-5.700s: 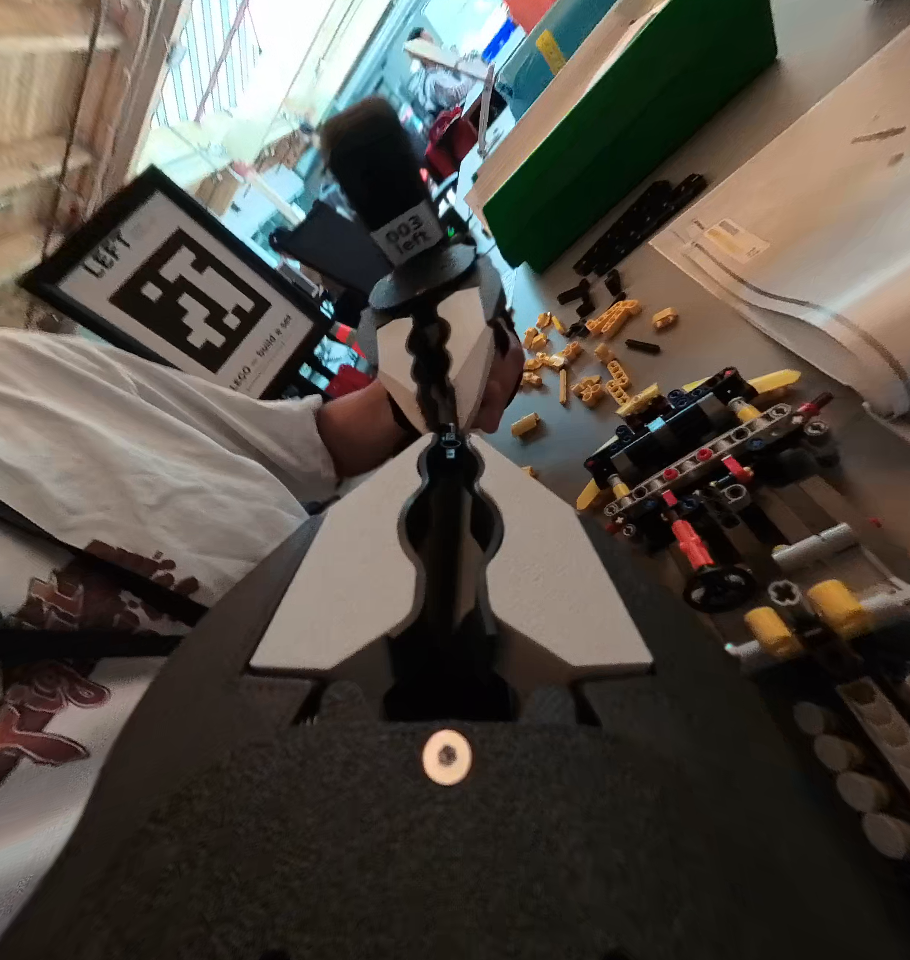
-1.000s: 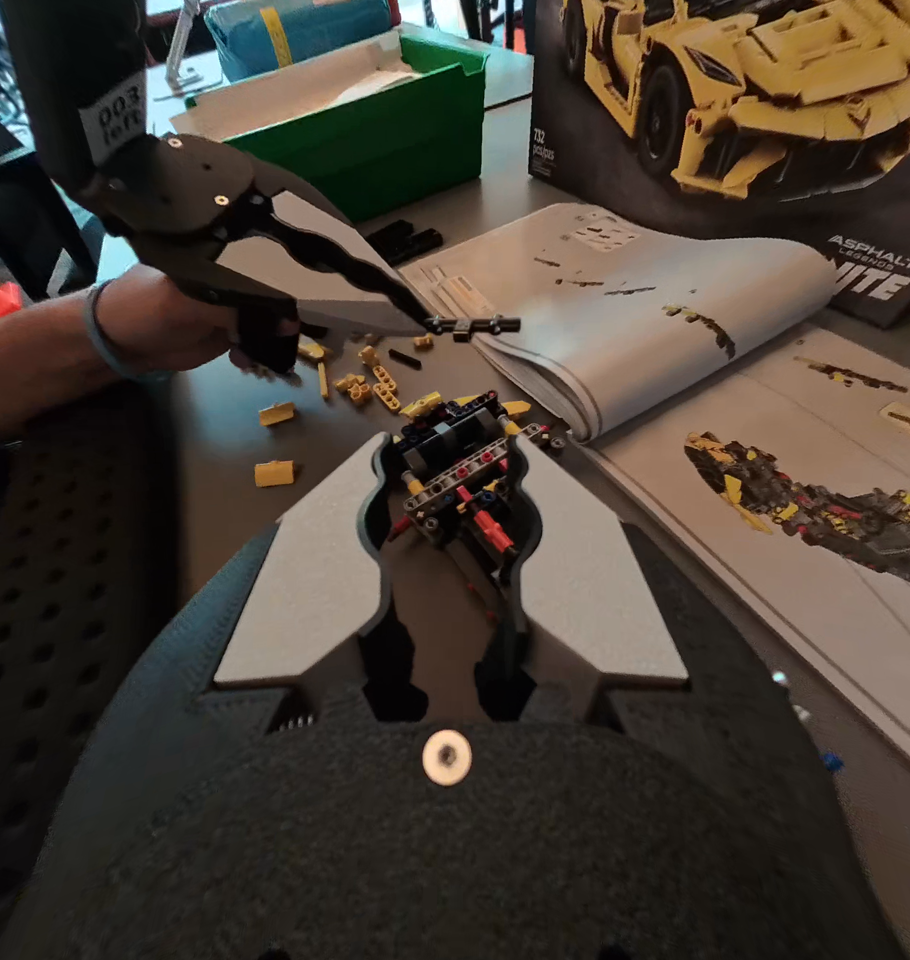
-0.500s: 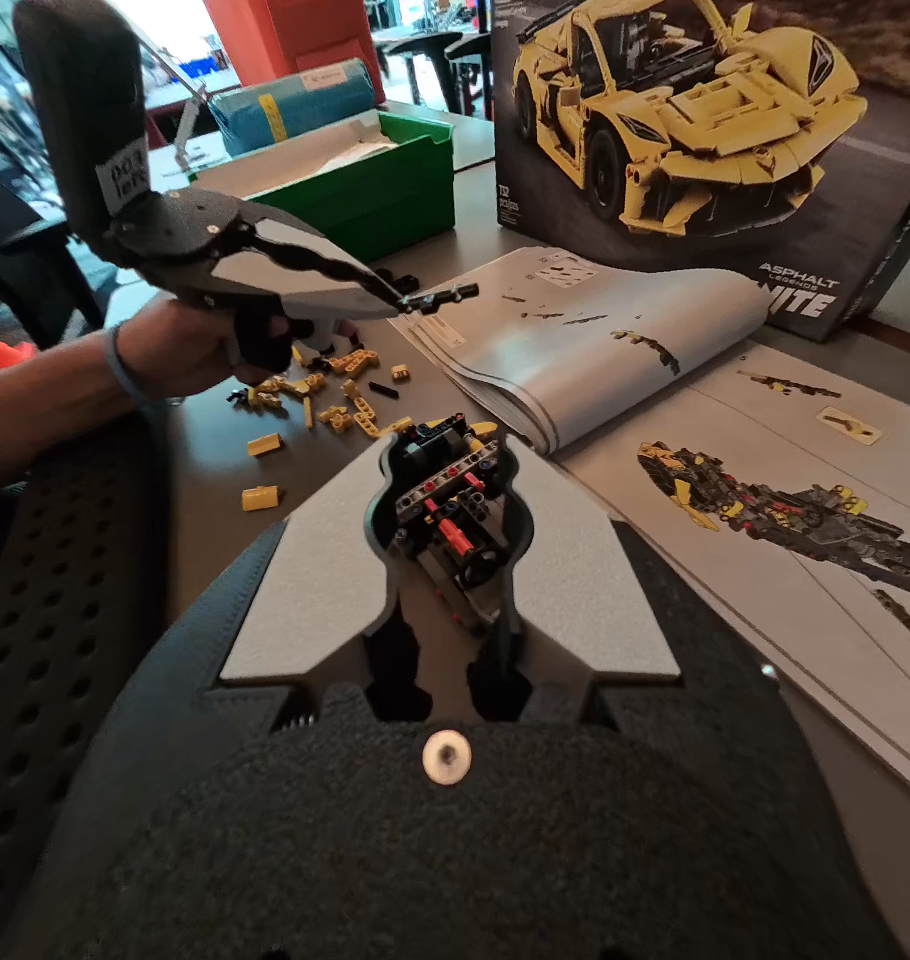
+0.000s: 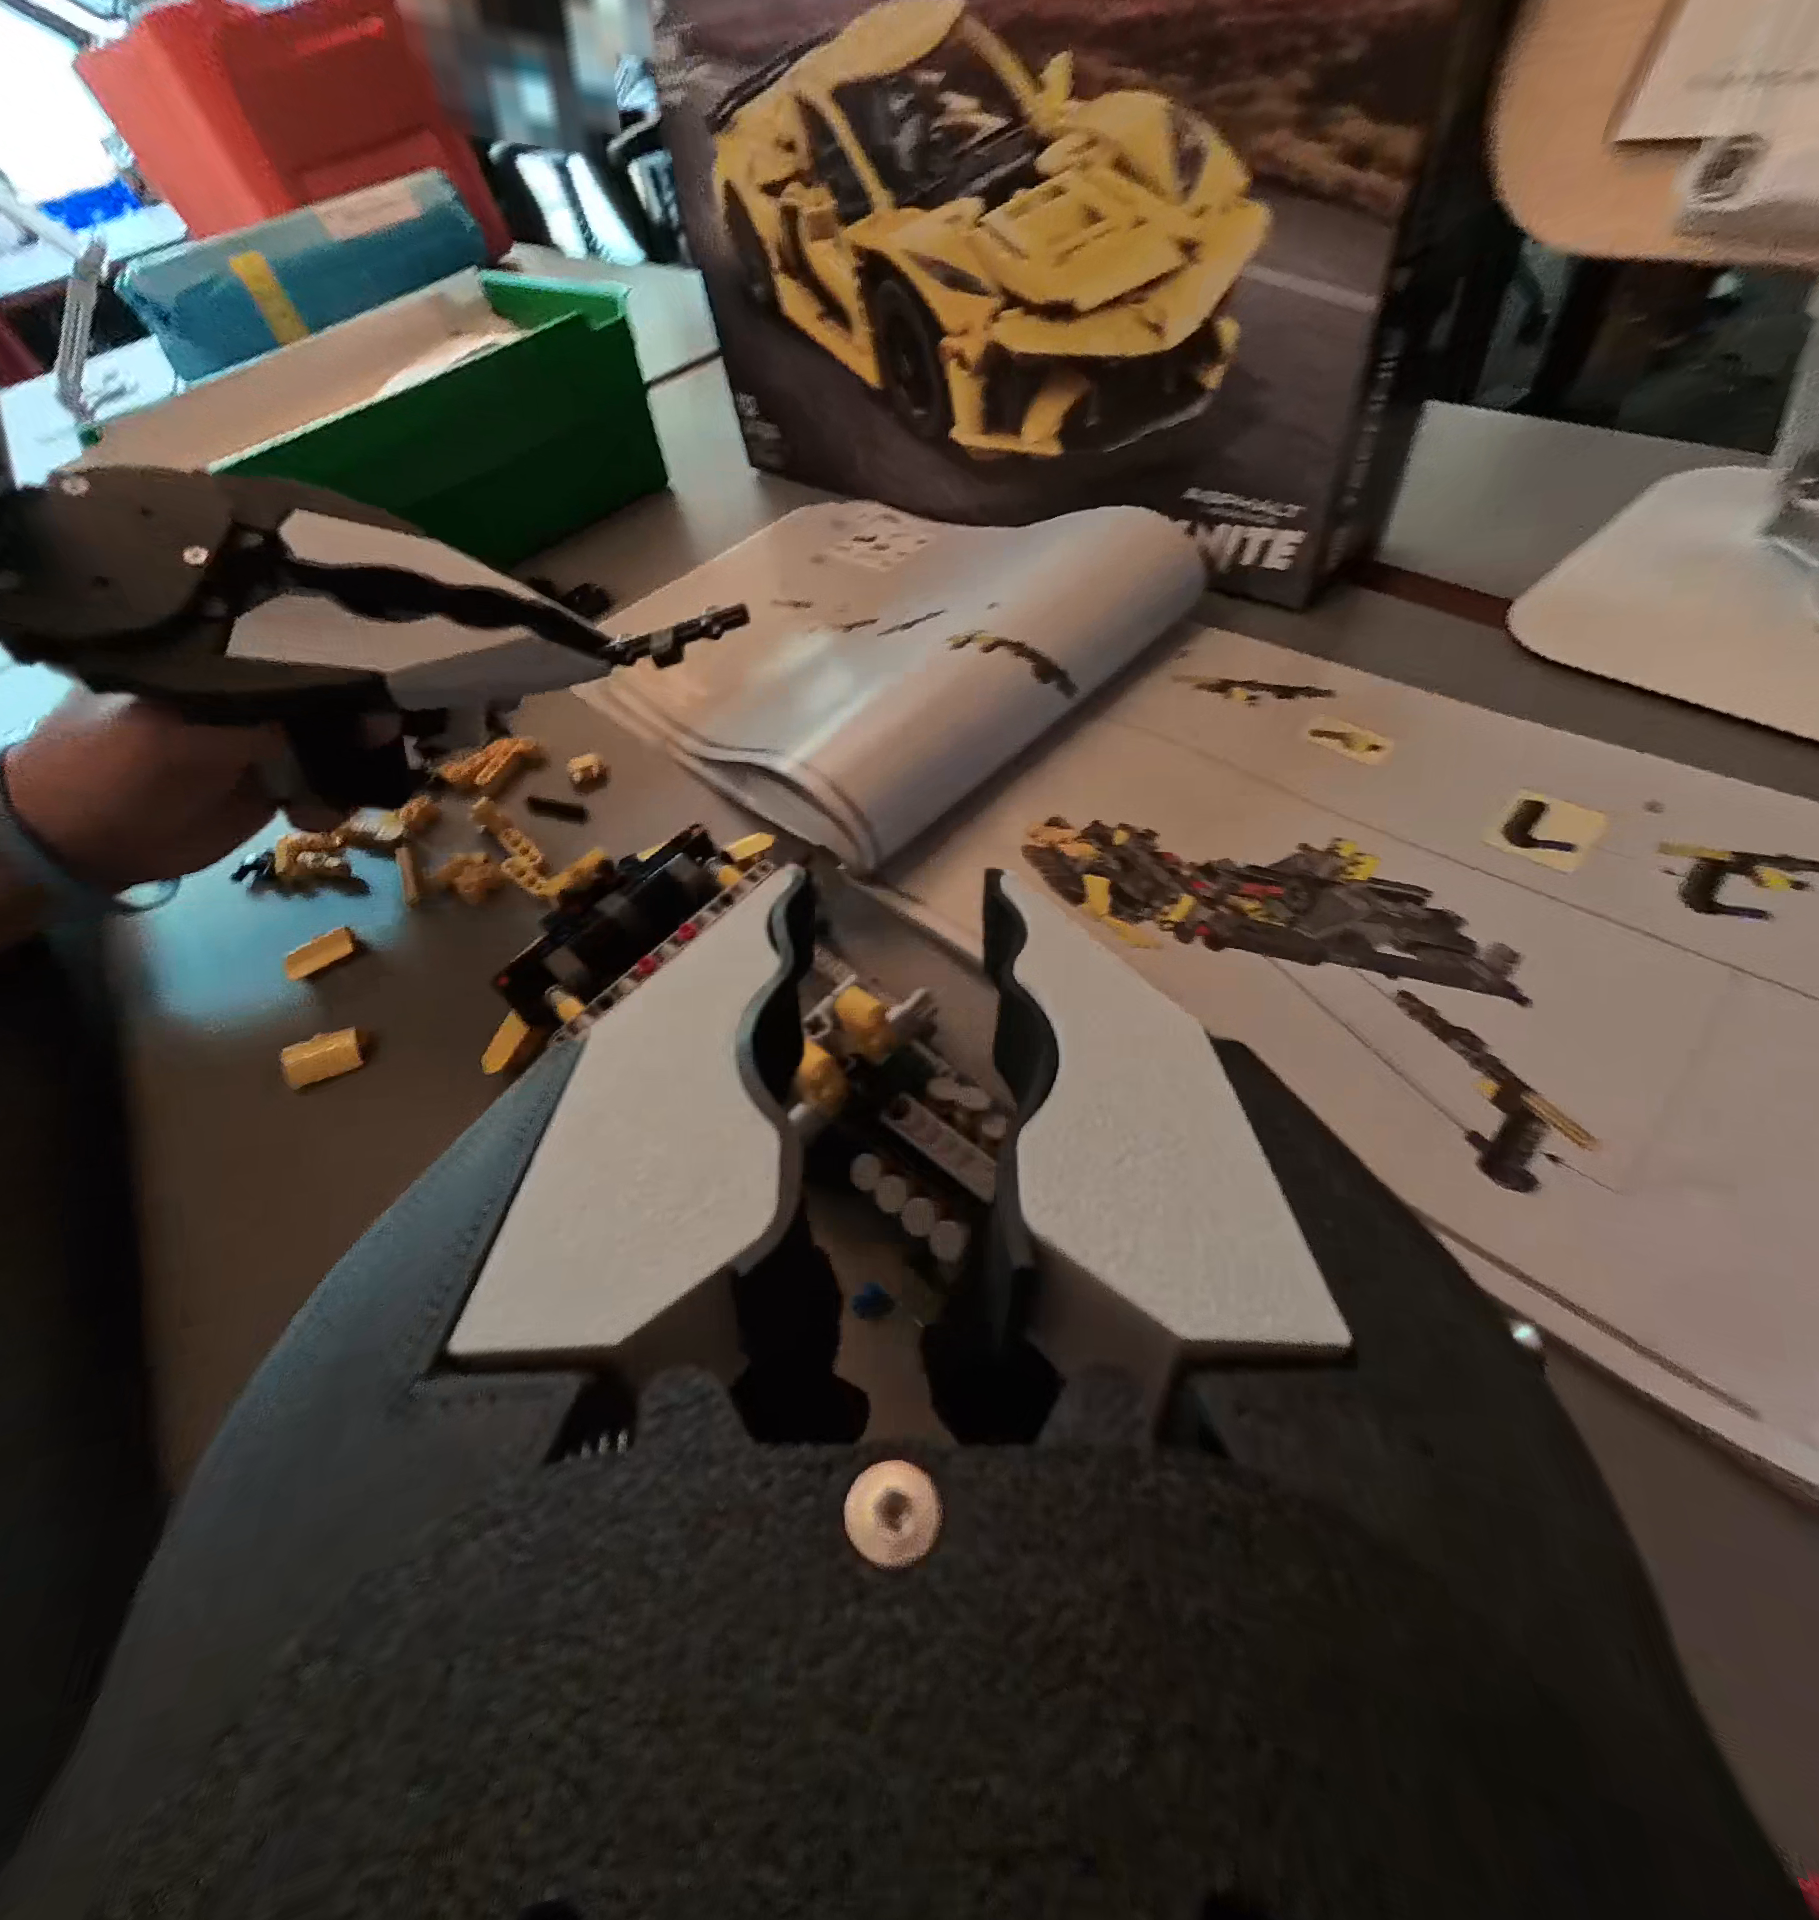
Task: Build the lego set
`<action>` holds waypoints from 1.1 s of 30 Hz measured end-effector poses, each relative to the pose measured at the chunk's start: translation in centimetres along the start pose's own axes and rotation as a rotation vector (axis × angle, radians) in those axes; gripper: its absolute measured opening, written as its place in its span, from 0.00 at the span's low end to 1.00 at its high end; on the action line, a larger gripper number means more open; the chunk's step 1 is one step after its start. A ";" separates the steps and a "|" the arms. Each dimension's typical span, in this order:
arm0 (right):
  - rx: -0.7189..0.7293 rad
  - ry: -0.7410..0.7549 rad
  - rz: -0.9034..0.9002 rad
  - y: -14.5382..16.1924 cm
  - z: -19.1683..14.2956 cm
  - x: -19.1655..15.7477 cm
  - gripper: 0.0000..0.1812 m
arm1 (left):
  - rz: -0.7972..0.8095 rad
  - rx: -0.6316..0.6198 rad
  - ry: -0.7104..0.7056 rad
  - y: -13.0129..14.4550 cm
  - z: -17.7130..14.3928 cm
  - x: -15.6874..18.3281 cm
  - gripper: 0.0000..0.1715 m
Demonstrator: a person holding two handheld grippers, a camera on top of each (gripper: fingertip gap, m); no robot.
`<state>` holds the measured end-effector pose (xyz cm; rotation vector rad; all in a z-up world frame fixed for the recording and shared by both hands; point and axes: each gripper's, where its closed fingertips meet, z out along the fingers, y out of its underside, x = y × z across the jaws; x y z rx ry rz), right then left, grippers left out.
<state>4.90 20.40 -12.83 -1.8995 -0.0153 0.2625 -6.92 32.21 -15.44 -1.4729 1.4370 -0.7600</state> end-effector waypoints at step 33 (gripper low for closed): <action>0.030 -0.155 0.106 -0.3 -0.1 -1.3 0.19 | 0.191 -0.294 0.054 0.0 7.7 0.5 0.03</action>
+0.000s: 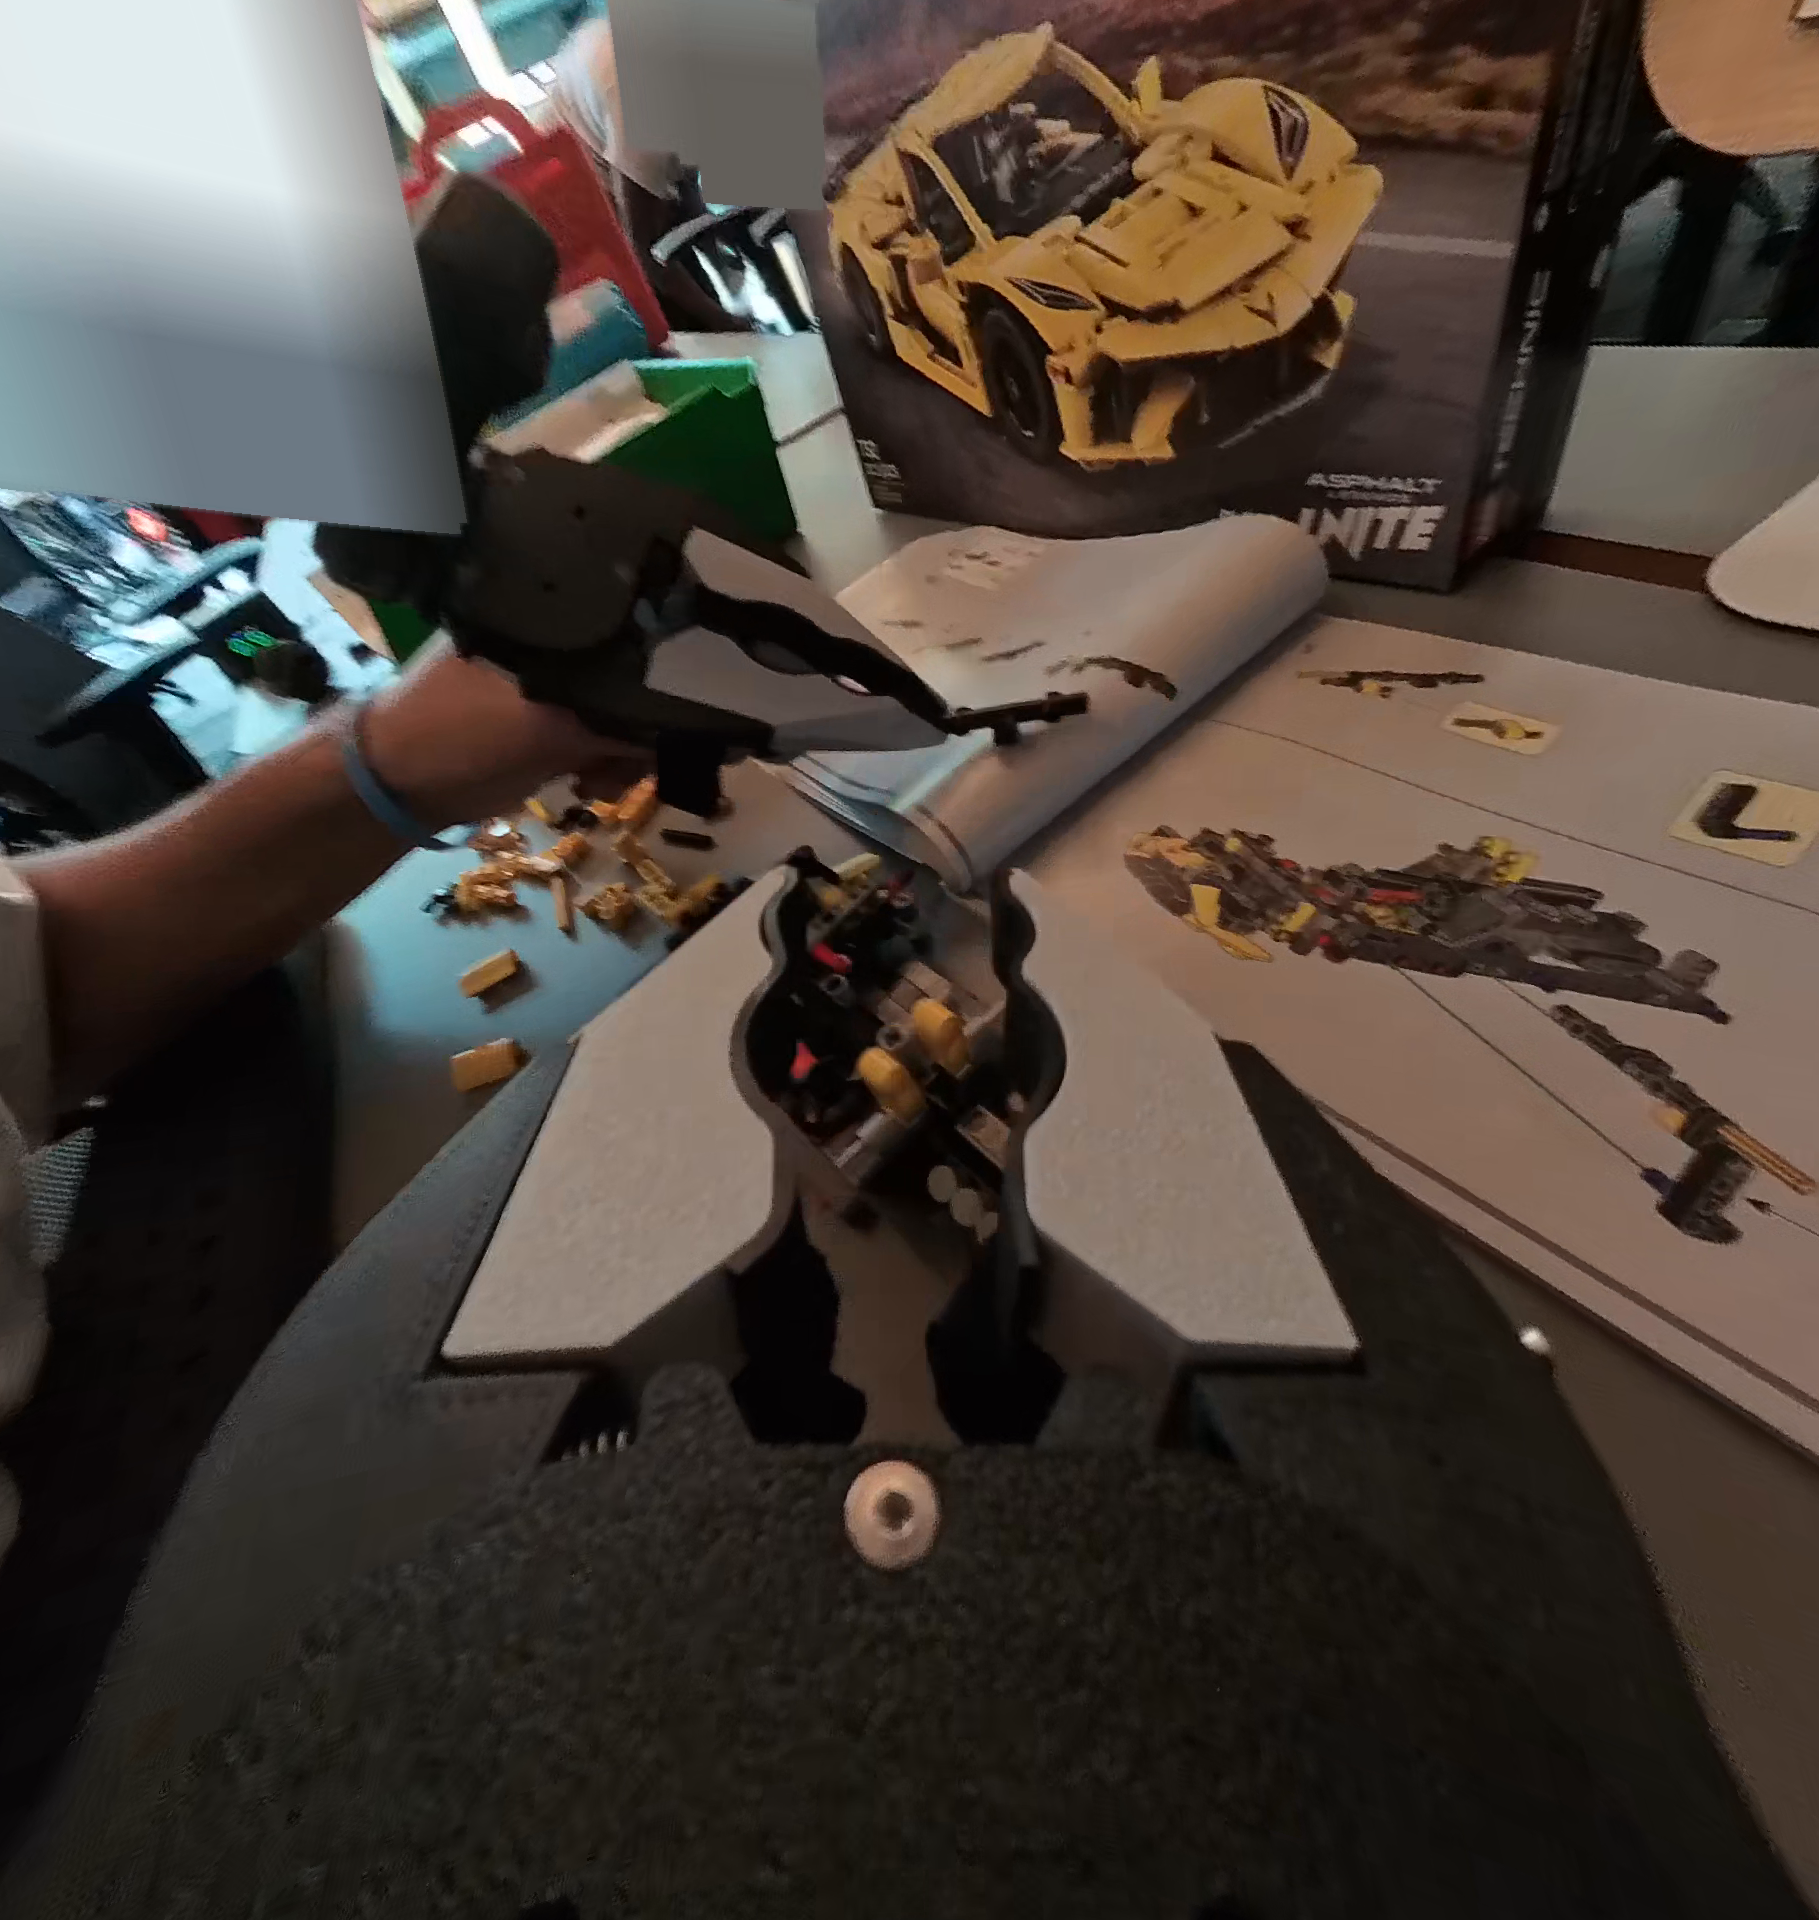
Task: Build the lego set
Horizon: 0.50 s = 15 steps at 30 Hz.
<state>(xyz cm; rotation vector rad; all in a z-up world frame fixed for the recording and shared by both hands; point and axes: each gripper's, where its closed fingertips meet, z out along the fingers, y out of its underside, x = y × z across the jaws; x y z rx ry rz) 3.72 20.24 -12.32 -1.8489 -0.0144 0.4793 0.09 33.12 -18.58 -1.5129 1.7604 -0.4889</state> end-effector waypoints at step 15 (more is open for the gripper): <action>0.053 -0.349 0.197 -1.4 -0.4 -3.4 0.21 | 0.639 0.488 -0.102 -9.0 -7.9 8.7 0.03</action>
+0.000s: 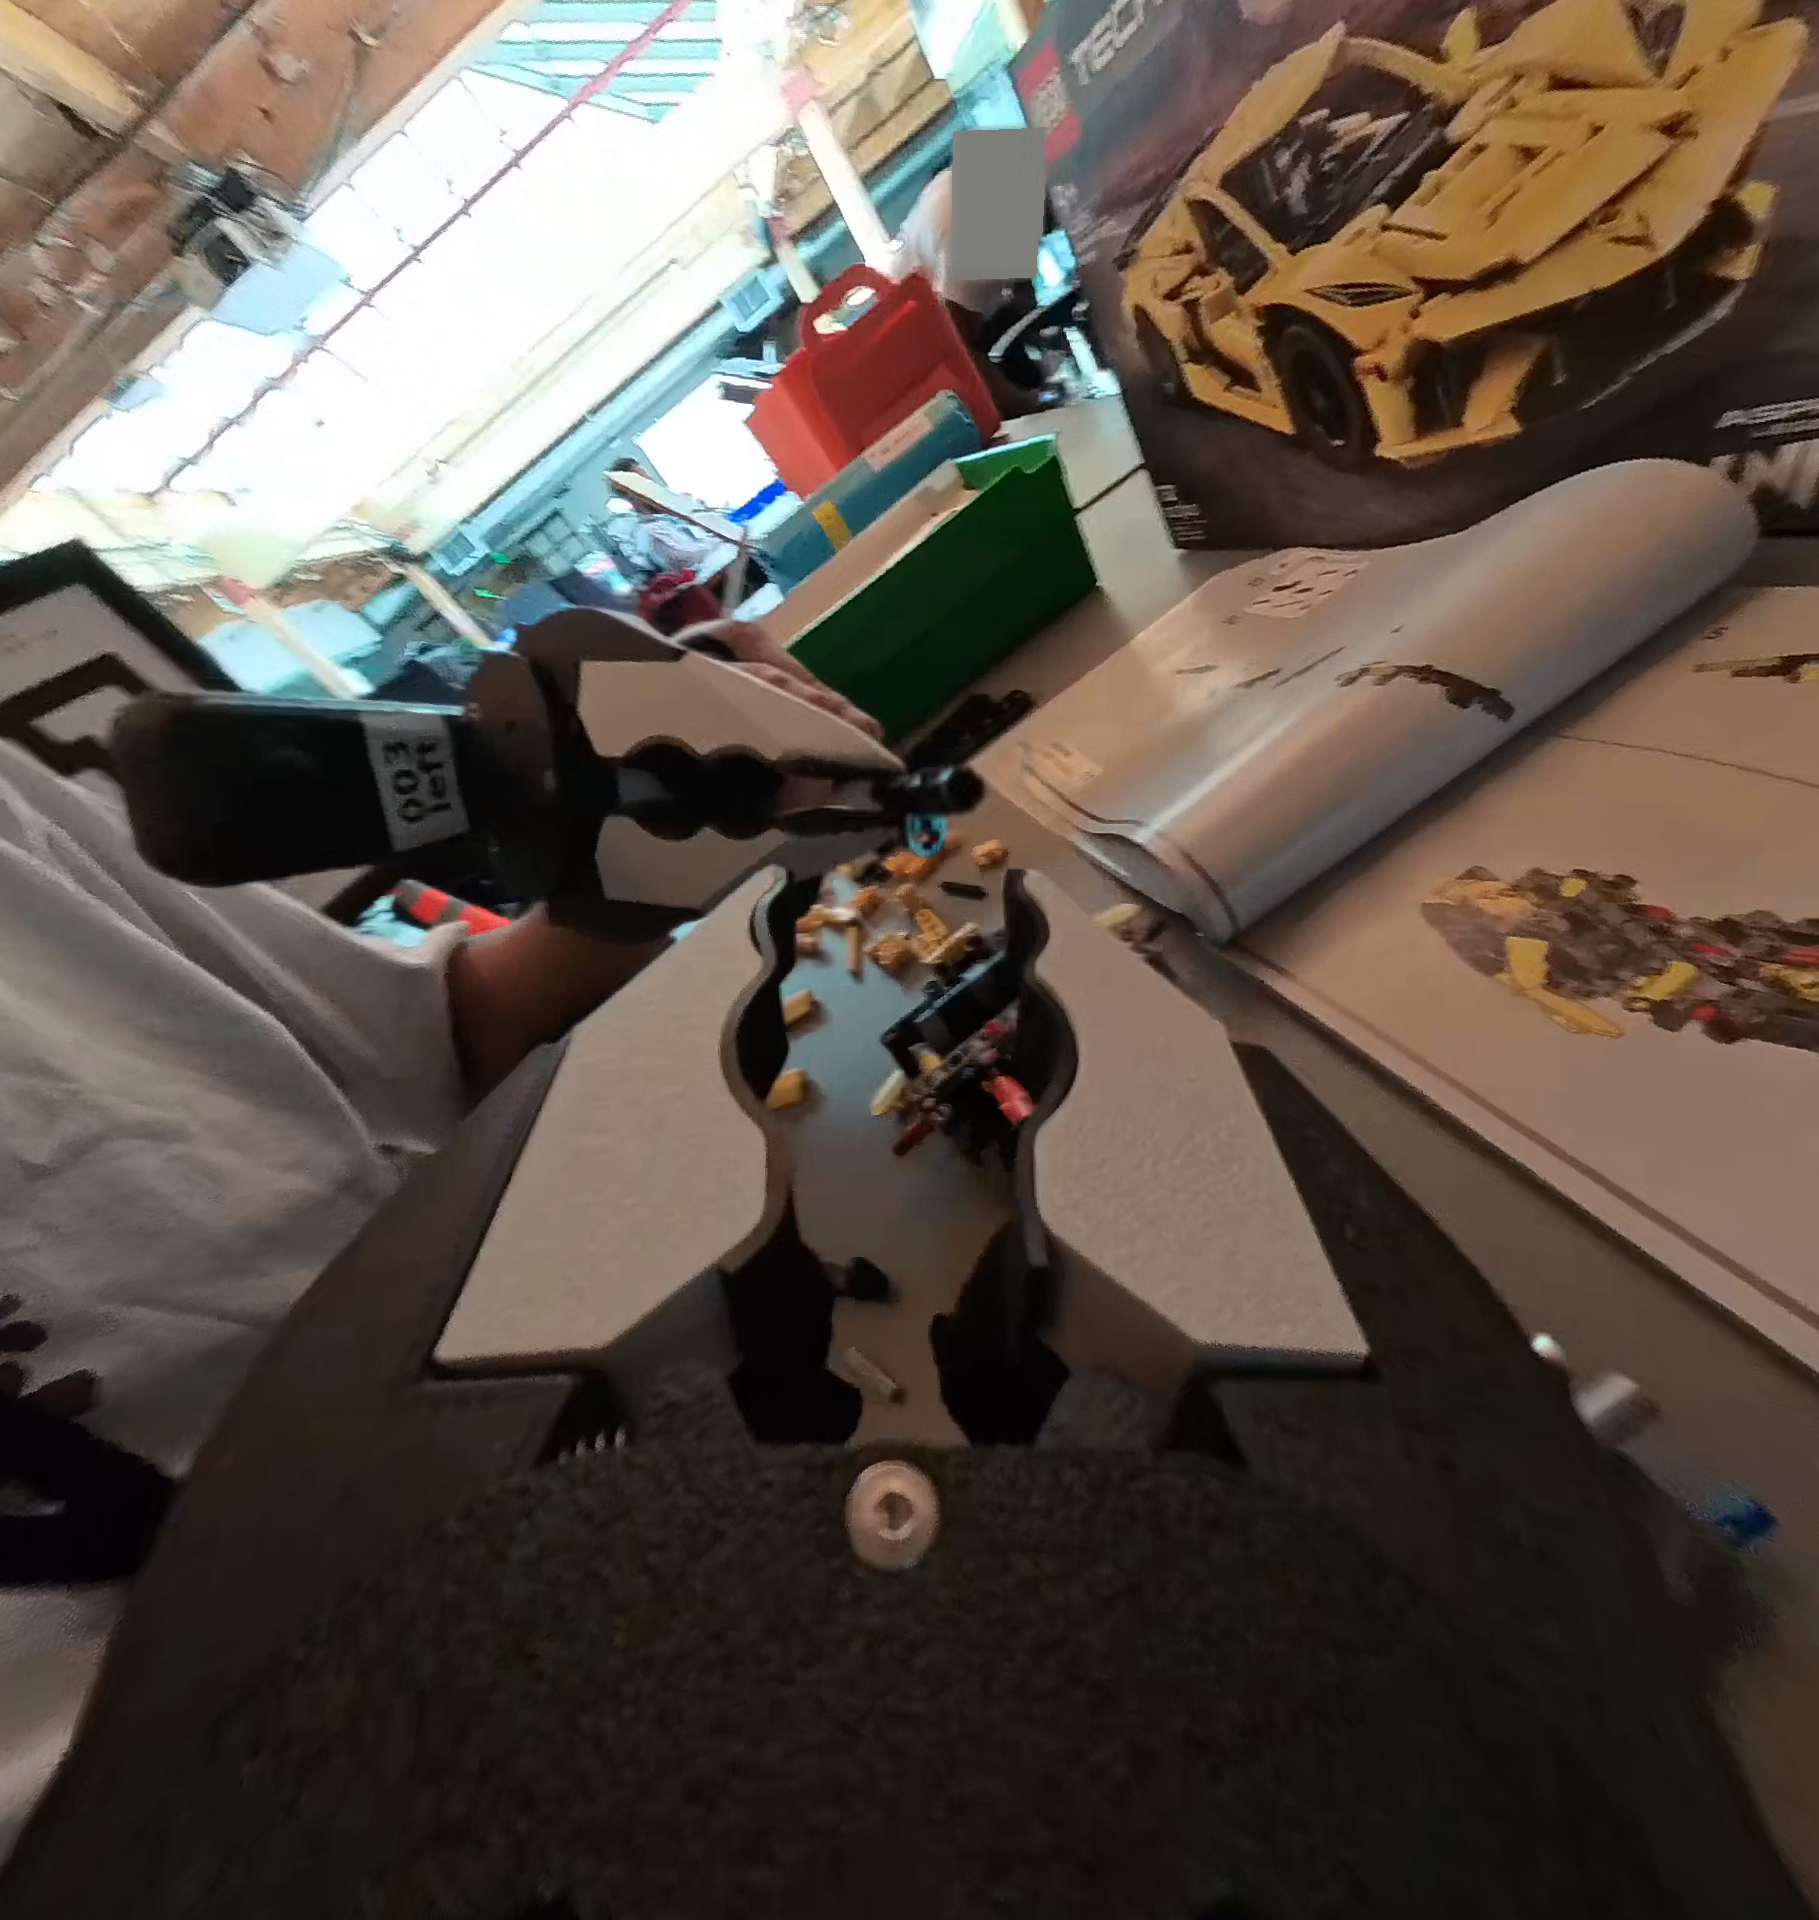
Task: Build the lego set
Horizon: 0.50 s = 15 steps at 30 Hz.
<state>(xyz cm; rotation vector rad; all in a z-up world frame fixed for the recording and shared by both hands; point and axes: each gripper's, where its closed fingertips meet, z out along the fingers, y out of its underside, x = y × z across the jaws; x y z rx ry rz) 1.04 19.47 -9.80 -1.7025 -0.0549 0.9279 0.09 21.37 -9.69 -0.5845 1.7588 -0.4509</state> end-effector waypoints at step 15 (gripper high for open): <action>-0.068 -0.289 0.141 1.0 0.5 -3.8 0.09 | 0.040 0.071 0.130 -2.8 -1.7 2.2 0.03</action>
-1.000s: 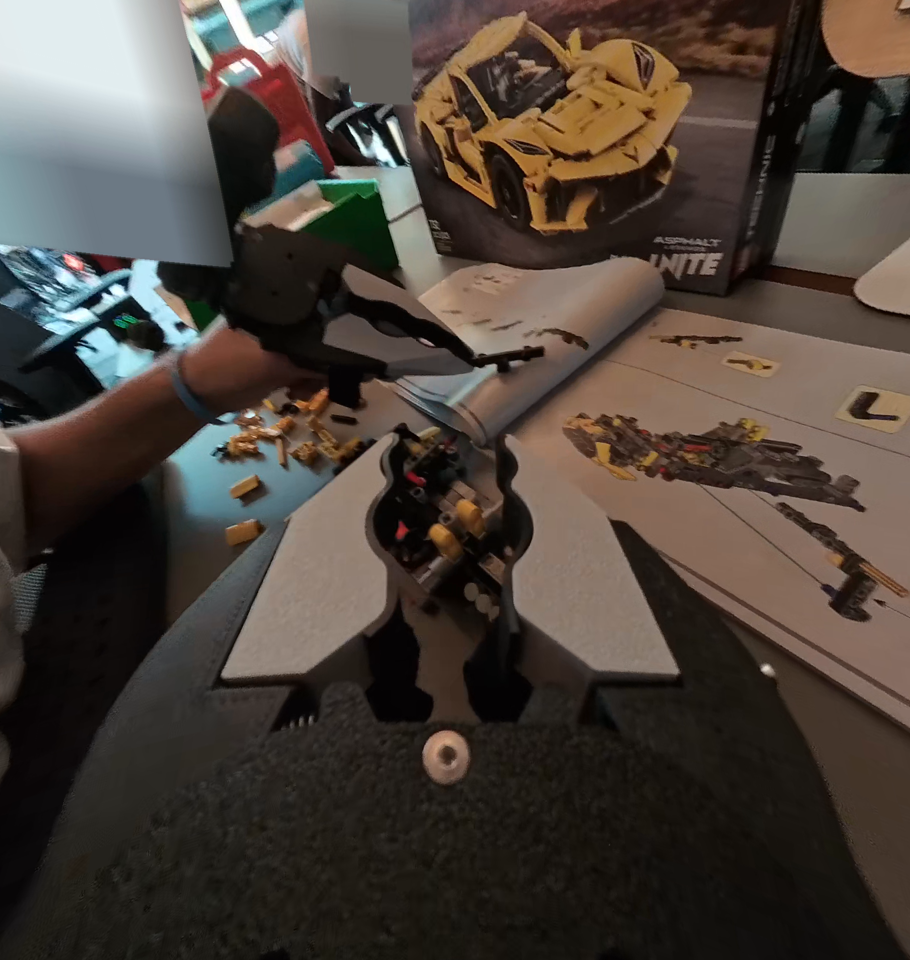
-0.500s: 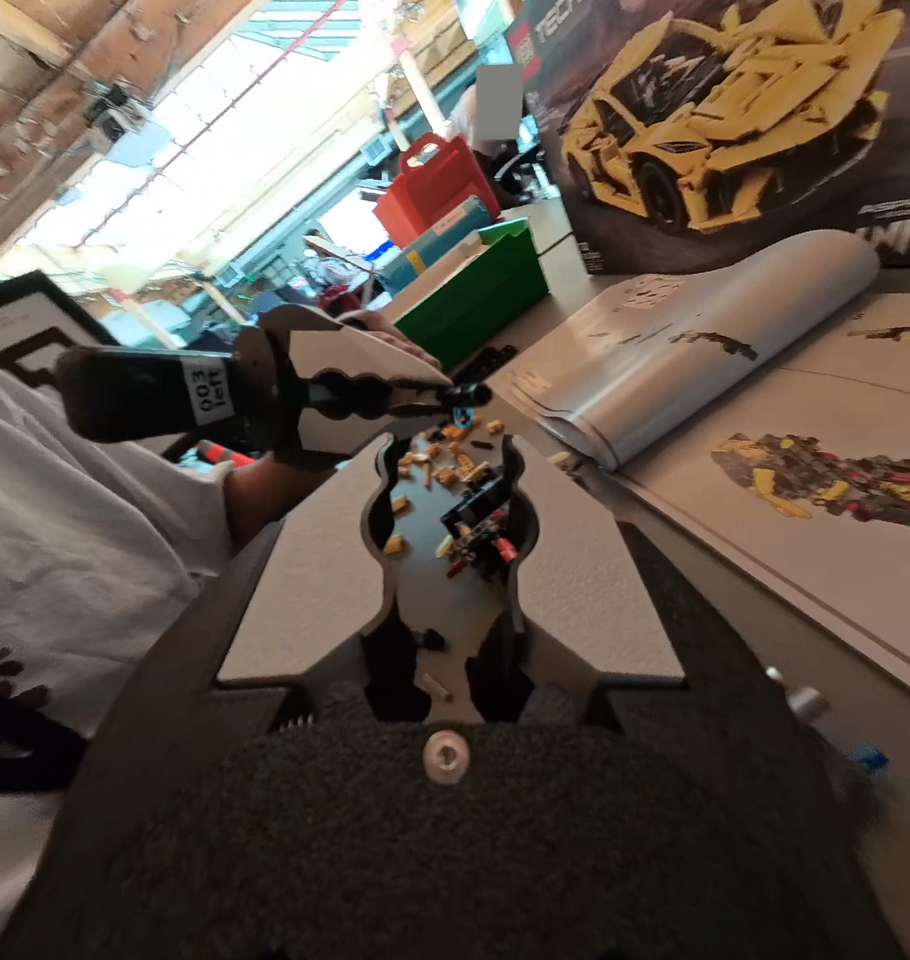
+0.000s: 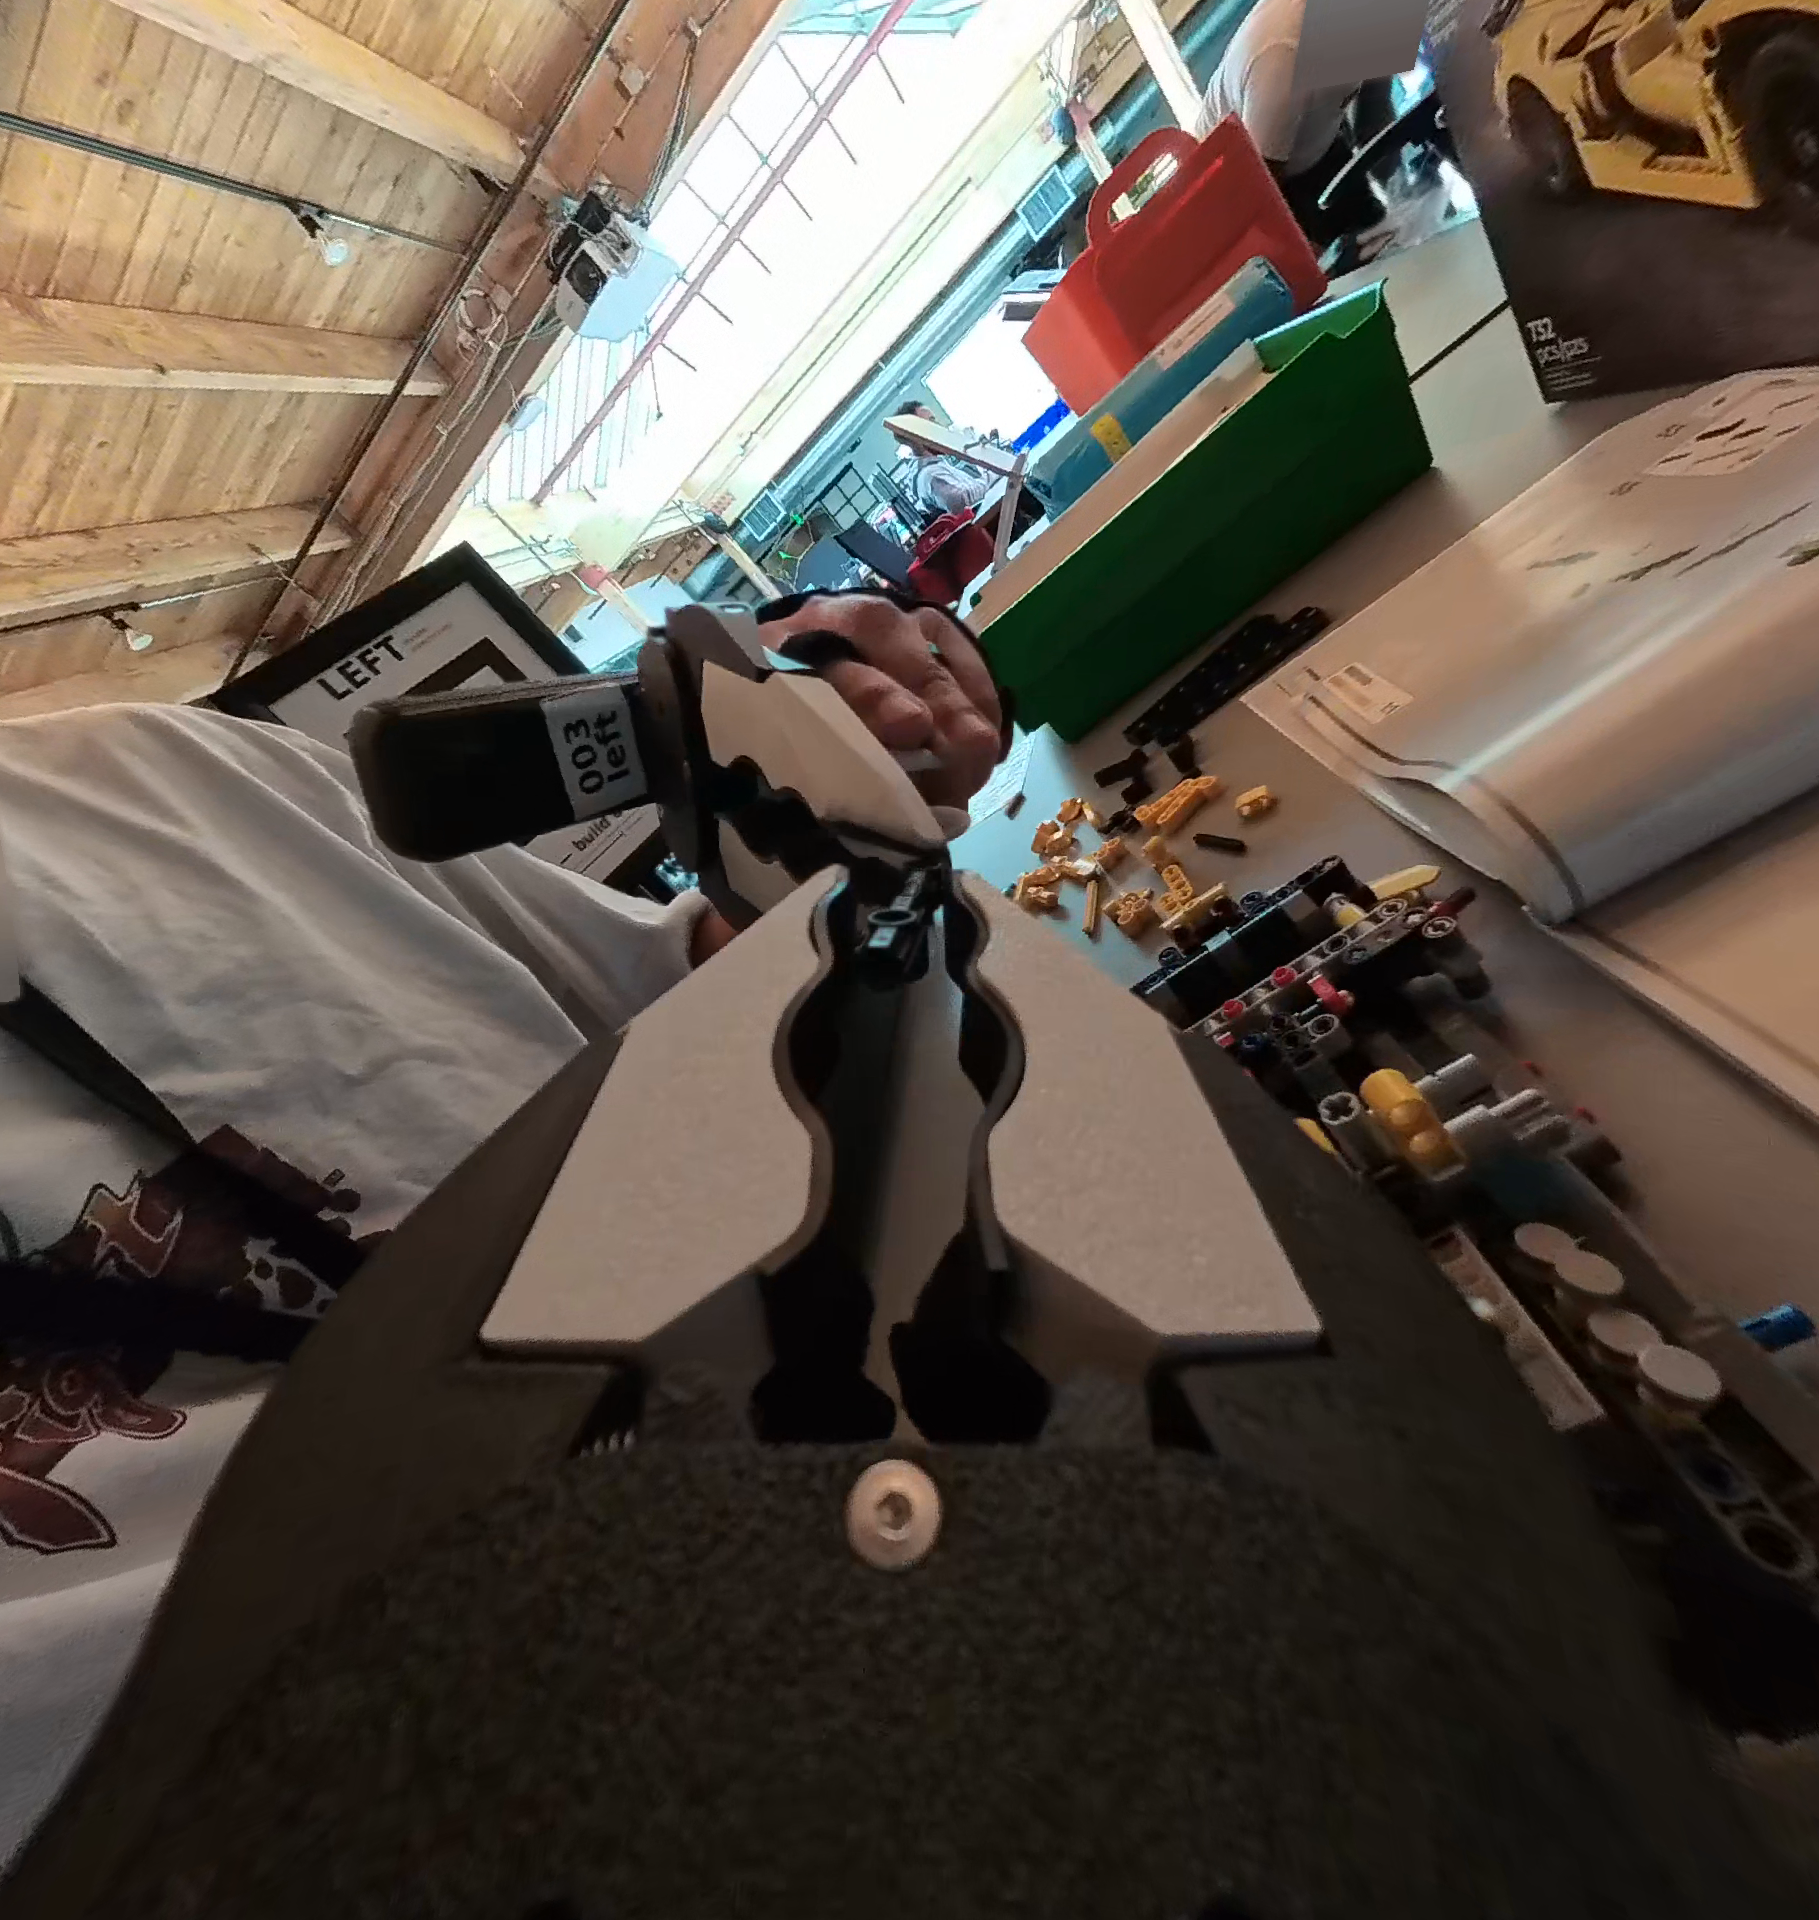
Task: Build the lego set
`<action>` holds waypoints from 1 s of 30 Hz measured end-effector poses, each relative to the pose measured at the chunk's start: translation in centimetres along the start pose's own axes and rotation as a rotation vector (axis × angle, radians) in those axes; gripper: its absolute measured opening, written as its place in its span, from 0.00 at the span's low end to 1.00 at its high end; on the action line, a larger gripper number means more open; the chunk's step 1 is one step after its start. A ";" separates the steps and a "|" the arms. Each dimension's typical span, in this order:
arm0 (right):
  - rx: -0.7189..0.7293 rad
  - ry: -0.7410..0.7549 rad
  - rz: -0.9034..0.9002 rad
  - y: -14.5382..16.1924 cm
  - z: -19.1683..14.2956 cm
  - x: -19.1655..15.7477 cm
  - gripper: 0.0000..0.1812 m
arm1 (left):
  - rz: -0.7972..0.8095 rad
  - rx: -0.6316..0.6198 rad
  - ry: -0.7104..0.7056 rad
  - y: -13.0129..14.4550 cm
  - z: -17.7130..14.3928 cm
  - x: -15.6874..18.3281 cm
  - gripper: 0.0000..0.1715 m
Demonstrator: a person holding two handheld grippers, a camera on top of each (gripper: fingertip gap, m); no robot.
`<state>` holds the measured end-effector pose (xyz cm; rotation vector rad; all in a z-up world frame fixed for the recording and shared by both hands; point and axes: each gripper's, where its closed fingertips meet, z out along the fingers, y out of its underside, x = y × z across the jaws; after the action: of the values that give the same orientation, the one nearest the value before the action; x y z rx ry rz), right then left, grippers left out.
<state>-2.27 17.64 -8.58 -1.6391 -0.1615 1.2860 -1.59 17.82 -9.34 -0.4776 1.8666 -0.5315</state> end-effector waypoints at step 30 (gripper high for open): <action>0.181 0.395 -0.196 0.7 -7.5 0.9 0.03 | -0.845 -0.407 0.326 0.7 3.1 14.4 0.13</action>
<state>3.76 13.26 -10.19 -1.6410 0.0351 0.7875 -3.53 9.90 -21.63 -1.5627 2.0371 -0.8113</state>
